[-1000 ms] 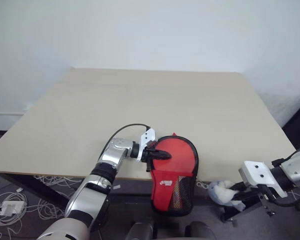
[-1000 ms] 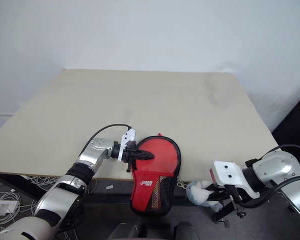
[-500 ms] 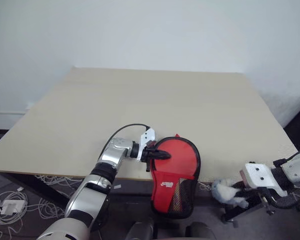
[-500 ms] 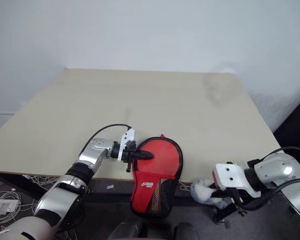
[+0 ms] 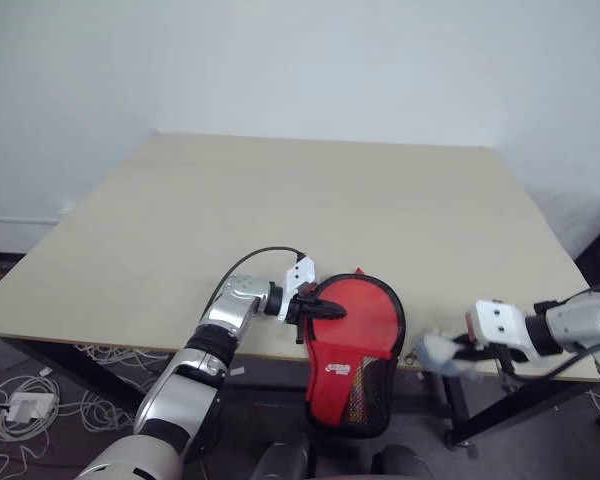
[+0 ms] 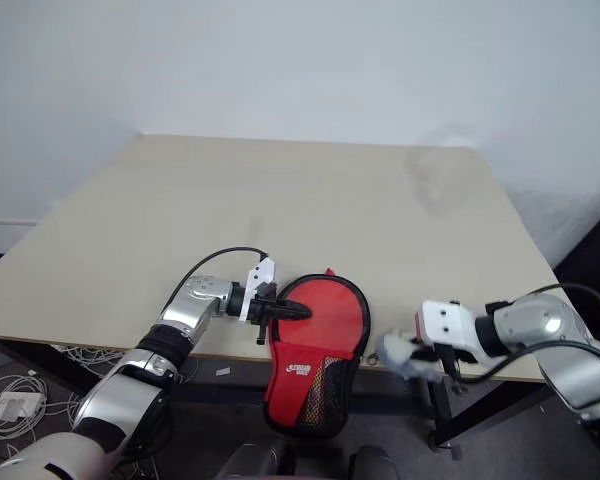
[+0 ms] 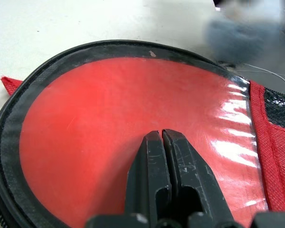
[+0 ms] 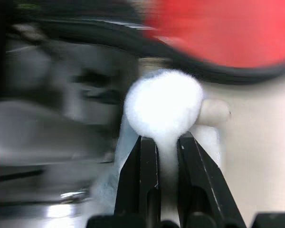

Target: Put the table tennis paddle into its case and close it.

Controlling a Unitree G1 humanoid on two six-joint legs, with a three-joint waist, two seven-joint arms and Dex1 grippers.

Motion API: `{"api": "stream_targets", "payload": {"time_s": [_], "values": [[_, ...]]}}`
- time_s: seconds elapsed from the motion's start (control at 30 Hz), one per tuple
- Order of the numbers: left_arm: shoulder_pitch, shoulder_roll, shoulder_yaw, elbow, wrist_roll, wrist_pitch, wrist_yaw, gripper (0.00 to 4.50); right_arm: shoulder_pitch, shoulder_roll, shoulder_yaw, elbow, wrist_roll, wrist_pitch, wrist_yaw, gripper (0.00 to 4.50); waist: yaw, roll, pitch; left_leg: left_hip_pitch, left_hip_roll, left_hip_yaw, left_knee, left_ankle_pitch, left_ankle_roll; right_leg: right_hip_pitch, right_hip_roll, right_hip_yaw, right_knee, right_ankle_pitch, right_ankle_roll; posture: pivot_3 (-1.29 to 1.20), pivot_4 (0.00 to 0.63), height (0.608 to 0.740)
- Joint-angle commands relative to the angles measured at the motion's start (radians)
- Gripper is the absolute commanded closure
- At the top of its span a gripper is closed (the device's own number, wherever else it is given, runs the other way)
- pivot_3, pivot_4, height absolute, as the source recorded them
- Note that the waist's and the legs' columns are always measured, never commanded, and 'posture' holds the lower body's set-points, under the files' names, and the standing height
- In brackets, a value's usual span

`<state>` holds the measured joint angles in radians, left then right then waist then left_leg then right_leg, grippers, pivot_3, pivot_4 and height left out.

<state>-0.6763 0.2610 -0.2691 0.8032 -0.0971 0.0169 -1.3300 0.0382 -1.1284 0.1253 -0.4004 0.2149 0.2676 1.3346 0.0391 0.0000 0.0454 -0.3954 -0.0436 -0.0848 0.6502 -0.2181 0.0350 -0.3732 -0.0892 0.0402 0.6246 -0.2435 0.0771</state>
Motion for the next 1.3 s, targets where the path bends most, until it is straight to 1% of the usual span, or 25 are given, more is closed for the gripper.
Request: {"api": "stream_targets", "payload": {"time_s": [0.03, 0.1, 0.17, 0.27, 0.4, 0.5, 0.77, 0.93, 1.23, 1.3], "values": [[0.011, 0.005, -0.031, 0.033, 0.049, 0.011, 0.001, 4.50, 0.114, -0.093, -0.024, -0.144, 0.024, -0.060, 0.089, 4.46, -0.001, 0.001, -0.001, 0.000, 0.000, 0.000, 0.001, 0.000, -0.001, 0.000, 0.001, 0.000, 0.000, 0.000, 0.000, 0.00, 0.000, 0.739], [0.009, 0.007, -0.030, 0.036, 0.052, 0.012, -0.001, 4.50, 0.172, -0.119, -0.027, -0.207, 0.051, -0.069, 0.108, 4.46, -0.002, 0.001, -0.002, 0.001, 0.001, 0.000, 0.002, -0.003, -0.004, 0.001, 0.000, 0.001, 0.000, 0.000, 0.000, 0.00, 0.000, 0.739], [0.007, 0.009, -0.029, 0.038, 0.054, 0.012, -0.002, 4.50, 0.182, -0.115, -0.032, -0.233, 0.077, -0.056, 0.097, 4.46, -0.002, 0.000, -0.003, 0.001, 0.001, 0.000, 0.002, -0.004, -0.005, 0.001, 0.000, 0.000, 0.000, 0.000, 0.000, 0.00, 0.000, 0.739], [0.004, 0.012, -0.029, 0.042, 0.054, 0.012, -0.002, 4.50, 0.152, -0.098, -0.005, -0.224, 0.044, -0.060, 0.073, 4.46, -0.001, -0.002, -0.003, 0.000, 0.002, 0.000, 0.002, -0.004, -0.004, 0.001, 0.000, 0.000, 0.000, -0.001, 0.000, 0.00, 0.000, 0.739], [0.004, 0.010, -0.030, 0.041, 0.056, 0.014, -0.001, 4.50, 0.082, -0.047, 0.057, -0.189, -0.015, -0.065, 0.033, 4.46, -0.002, -0.002, -0.003, 0.001, 0.002, 0.000, 0.003, -0.004, -0.004, 0.001, 0.001, 0.000, 0.000, 0.000, 0.000, 0.00, 0.000, 0.739], [0.007, 0.010, -0.032, 0.033, 0.056, 0.018, -0.002, 4.50, 0.079, -0.043, 0.084, -0.193, -0.029, -0.073, 0.040, 4.46, -0.002, -0.002, -0.003, 0.000, 0.002, 0.000, 0.004, -0.005, -0.004, 0.001, 0.001, 0.000, 0.000, 0.000, 0.000, 0.00, 0.000, 0.739], [0.004, 0.016, -0.032, 0.028, 0.056, 0.021, -0.005, 4.50, 0.180, -0.085, 0.071, -0.305, 0.028, -0.101, 0.078, 4.46, -0.002, -0.003, -0.004, 0.000, 0.002, -0.001, 0.004, -0.005, -0.004, 0.001, 0.001, 0.000, 0.000, 0.000, 0.000, 0.00, 0.000, 0.739], [-0.002, 0.018, -0.033, 0.035, 0.060, 0.017, -0.005, 4.50, 0.211, -0.083, 0.073, -0.344, 0.019, -0.108, 0.061, 4.46, -0.003, -0.003, -0.004, 0.001, 0.003, -0.001, 0.005, -0.005, -0.004, 0.001, 0.001, 0.001, 0.000, -0.001, 0.000, 0.00, 0.000, 0.739], [-0.031, 0.004, -0.028, 0.061, 0.059, 0.010, 0.013, 4.50, 0.174, -0.052, 0.100, -0.369, 0.022, -0.052, 0.027, 4.46, -0.003, -0.004, -0.004, 0.000, 0.004, -0.001, 0.006, -0.006, -0.004, 0.001, 0.001, 0.001, 0.000, -0.001, 0.000, 0.00, 0.000, 0.739], [-0.037, 0.002, -0.026, 0.071, 0.058, 0.007, 0.015, 4.50, 0.141, -0.043, 0.092, -0.355, 0.039, -0.014, 0.017, 3.76, -0.003, -0.004, -0.004, 0.000, 0.004, -0.001, 0.006, -0.006, -0.004, 0.001, 0.001, 0.001, 0.000, -0.001, 0.000, 0.00, 0.000, 0.739]]}}
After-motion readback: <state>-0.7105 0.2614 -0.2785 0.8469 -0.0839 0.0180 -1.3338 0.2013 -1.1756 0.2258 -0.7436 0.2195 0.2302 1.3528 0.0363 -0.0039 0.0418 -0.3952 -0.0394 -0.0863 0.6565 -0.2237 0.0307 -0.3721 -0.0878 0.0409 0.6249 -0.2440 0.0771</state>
